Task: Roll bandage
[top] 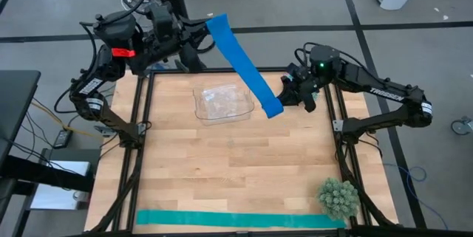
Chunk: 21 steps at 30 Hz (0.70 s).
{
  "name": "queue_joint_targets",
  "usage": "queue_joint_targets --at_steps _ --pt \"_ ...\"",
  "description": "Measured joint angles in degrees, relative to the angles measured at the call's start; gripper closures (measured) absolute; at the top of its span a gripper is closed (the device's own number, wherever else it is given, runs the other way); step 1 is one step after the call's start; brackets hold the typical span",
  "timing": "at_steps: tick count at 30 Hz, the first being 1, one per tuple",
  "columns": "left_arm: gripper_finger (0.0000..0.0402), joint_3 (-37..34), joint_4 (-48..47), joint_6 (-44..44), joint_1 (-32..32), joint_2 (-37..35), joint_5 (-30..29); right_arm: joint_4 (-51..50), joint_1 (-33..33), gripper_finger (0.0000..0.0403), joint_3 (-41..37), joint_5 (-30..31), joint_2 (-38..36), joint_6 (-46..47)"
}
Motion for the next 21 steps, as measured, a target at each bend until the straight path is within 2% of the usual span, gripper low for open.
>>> queue_joint_targets --at_steps 8,15,21 --pt "0.0394 0.0 -0.73 0.02 -3.09 1.19 0.76 -0.21 -3.87 0.0403 0.0 -0.72 3.61 9.96" --pt "0.0394 0.0 -4.15 0.04 -6.5 2.11 0.72 -0.14 -4.46 0.0403 0.0 -0.92 7.02 13.89" --pt "0.0394 0.0 -4.81 1.39 -10.87 2.16 -3.65 -0.49 -7.76 0.0403 -0.02 -2.37 7.78 14.49"
